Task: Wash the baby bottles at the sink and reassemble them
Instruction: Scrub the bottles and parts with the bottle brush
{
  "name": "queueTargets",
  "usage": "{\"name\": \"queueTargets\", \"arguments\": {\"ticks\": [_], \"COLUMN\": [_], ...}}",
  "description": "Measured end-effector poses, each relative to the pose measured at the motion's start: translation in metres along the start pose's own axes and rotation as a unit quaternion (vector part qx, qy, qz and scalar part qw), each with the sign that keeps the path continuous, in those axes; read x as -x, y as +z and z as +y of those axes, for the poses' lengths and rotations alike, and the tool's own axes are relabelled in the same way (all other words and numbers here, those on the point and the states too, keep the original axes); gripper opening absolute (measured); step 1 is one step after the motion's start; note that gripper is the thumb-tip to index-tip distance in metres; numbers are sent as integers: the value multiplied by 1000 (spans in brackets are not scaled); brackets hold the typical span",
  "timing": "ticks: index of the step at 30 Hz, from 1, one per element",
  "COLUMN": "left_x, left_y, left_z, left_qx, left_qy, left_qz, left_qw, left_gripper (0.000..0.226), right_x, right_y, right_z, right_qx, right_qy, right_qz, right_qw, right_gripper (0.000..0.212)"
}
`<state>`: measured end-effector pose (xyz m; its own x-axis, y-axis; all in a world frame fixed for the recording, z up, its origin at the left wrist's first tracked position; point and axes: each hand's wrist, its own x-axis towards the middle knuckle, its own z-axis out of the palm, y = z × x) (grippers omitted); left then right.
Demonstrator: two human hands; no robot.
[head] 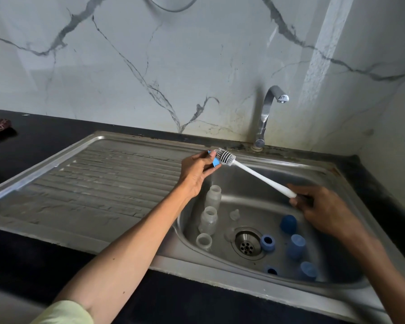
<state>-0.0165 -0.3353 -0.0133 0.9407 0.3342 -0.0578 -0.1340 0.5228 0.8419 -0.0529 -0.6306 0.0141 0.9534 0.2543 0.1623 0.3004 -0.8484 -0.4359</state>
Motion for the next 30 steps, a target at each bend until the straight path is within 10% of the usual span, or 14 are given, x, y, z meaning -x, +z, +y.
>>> {"name": "queueTargets", "arguments": {"ticks": [30], "left_x": [6], "left_y": [13], "left_z": [-7], "left_qx": [146], "left_qy": [-59], "left_qz": [-18], "left_qw": [987], "left_gripper": [15], "right_x": [1], "right_y": [5], "right_z": [-4], "right_qx": [-23], "right_qy": [8], "right_qz": [11], "right_qw": [1000], "right_gripper": [44]}}
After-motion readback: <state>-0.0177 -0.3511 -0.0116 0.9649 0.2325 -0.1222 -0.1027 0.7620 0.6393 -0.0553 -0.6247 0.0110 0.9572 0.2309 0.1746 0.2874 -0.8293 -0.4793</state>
